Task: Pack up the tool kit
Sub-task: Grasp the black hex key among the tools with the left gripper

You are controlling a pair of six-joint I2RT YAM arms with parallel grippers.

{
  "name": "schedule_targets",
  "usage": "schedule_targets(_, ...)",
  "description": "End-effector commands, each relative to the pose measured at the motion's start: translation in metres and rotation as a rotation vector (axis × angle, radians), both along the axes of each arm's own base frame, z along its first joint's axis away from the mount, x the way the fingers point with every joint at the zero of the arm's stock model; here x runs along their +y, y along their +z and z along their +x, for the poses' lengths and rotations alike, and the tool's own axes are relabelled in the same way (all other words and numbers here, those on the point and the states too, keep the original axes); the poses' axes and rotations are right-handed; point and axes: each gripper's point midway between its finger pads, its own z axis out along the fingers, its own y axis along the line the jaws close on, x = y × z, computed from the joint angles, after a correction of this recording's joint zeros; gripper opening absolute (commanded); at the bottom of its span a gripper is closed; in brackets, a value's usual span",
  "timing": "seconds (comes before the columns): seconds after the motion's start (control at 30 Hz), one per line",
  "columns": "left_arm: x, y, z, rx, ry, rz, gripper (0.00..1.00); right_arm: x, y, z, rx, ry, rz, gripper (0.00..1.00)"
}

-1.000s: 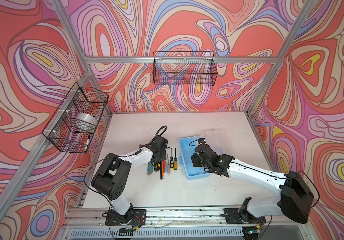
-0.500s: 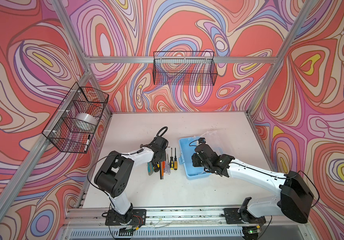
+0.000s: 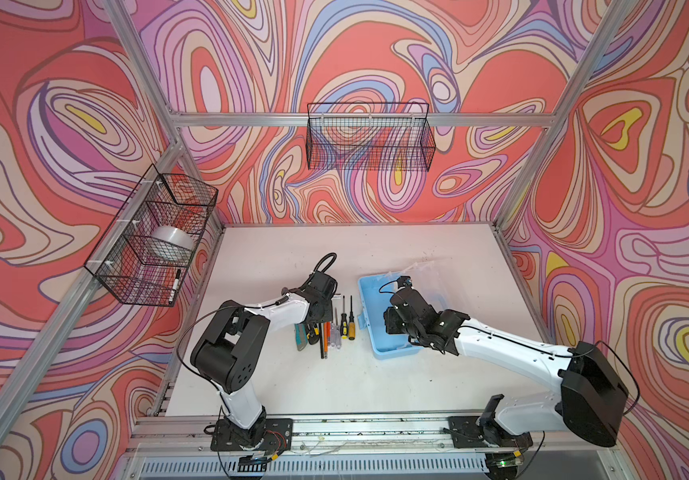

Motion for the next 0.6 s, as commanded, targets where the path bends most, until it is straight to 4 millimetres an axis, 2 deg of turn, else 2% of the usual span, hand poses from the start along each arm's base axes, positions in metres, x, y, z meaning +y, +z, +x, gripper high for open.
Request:
schedule_targets(0.0,0.001,-0.011,-0.007,0.053,-0.014,0.024,0.19,0.003,-0.002,-0.001,0.000,0.013,0.005,0.35)
schedule_targets(0.17,0.001,-0.019,-0.012,0.069,-0.018,0.036,0.14,0.005,-0.001,0.000,-0.005,0.016,0.010,0.35)
schedule_targets(0.27,0.002,-0.019,-0.014,0.070,-0.015,0.037,0.08,0.005,-0.001,0.000,-0.006,0.016,0.012,0.36)
schedule_targets(0.3,0.003,-0.019,-0.014,0.068,-0.013,0.038,0.00,0.005,-0.001,0.000,-0.005,0.016,0.012,0.36)
schedule_targets(0.37,0.003,-0.015,-0.013,0.058,-0.011,0.041,0.00,0.006,0.000,0.000,-0.007,0.017,0.012,0.36)
schedule_targets(0.47,-0.002,0.000,-0.007,0.014,-0.032,0.021,0.00,0.006,0.000,0.001,-0.009,0.020,0.014,0.36)
schedule_targets(0.57,-0.007,0.023,0.002,-0.031,-0.042,-0.005,0.00,0.009,-0.001,0.002,-0.002,0.025,0.017,0.36)
